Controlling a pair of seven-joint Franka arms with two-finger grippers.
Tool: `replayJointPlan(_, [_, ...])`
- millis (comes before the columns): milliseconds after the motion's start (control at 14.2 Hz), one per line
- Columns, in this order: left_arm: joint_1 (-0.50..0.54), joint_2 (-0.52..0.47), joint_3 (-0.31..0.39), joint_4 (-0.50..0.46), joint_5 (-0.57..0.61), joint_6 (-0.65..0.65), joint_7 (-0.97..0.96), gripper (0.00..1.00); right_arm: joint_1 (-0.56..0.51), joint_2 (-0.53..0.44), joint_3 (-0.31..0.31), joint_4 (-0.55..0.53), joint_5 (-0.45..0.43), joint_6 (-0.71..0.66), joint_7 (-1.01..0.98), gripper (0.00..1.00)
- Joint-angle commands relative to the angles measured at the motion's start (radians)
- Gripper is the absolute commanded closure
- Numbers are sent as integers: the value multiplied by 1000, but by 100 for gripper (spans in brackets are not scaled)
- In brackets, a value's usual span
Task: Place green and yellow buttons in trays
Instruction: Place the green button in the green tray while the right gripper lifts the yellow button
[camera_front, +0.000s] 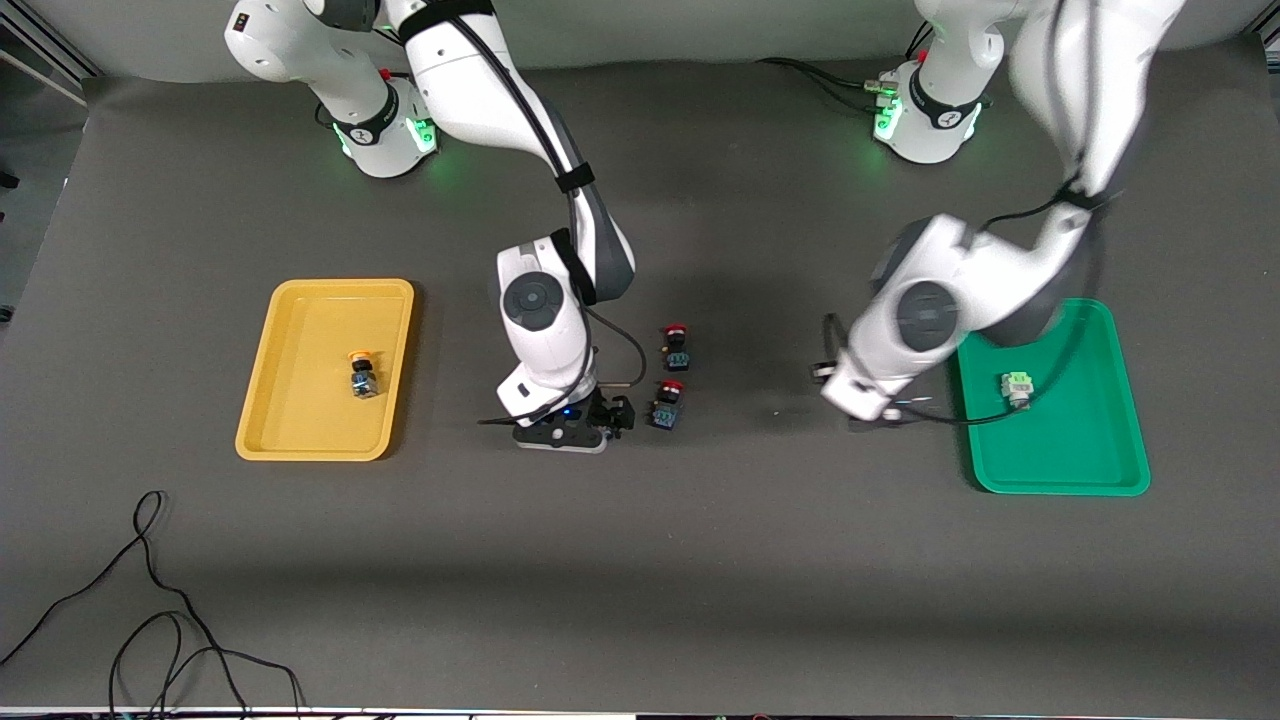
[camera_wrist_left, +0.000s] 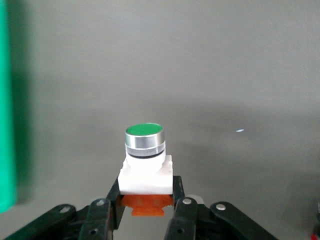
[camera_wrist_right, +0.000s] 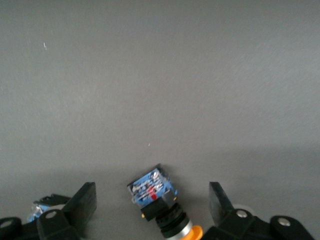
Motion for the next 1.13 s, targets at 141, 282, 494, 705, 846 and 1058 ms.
replayJointPlan(141, [314,-135,-5,2,-47,-192,352,91,27,36,-5,7,18,-17,16,2])
replayJointPlan(282, [446,-119,-3,-7,19,-155,519,91,30,55,-5,7,18,-17,15,9])
replayJointPlan(494, [640,-44,-2,-33,87,-11,756,91,32,65,-4,7,18,-6,16,81])
replayJointPlan(705, [693,44,1,-134,171,217,796,91,30,42,-11,9,23,-12,42,100])
replayJointPlan(846, [689,76,38,-188,199,331,791,91,19,-10,-21,7,20,-55,44,100])
replayJointPlan(1058, [684,109,40,-220,217,405,779,91,30,-94,-115,10,17,-199,24,100])
